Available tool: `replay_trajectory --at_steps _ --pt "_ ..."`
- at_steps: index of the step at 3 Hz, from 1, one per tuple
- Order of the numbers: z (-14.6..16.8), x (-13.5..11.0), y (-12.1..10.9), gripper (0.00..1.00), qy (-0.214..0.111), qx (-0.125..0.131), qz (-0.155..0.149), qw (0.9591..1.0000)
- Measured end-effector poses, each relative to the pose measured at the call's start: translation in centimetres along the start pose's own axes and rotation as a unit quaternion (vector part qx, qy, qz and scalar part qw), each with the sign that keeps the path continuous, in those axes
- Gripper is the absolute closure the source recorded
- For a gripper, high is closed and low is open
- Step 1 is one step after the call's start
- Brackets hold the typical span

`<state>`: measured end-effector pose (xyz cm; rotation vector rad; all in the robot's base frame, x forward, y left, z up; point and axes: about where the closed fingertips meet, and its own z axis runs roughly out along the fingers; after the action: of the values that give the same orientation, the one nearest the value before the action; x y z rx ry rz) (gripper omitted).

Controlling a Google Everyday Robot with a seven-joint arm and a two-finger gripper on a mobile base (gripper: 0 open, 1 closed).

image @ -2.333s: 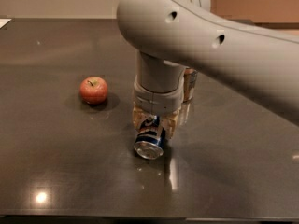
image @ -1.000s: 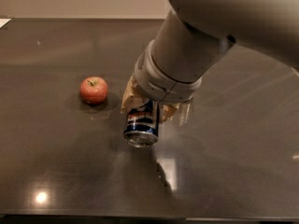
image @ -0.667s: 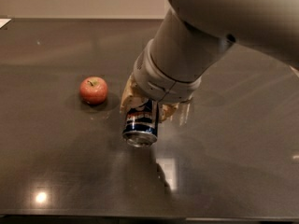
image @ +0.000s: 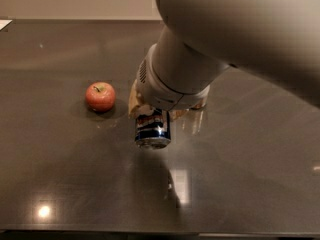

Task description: Place pepsi can upright

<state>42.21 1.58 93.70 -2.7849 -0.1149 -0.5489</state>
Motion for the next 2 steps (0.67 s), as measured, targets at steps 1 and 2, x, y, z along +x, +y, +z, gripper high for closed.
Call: replay_trajectory --at_steps 1,2 --pt "0.26 0.9 0.33 1.0 0.031 0.015 -0.043 0.9985" --pt "0.55 1.39 0.35 1.0 0.044 0.046 -0.086 0.9943"
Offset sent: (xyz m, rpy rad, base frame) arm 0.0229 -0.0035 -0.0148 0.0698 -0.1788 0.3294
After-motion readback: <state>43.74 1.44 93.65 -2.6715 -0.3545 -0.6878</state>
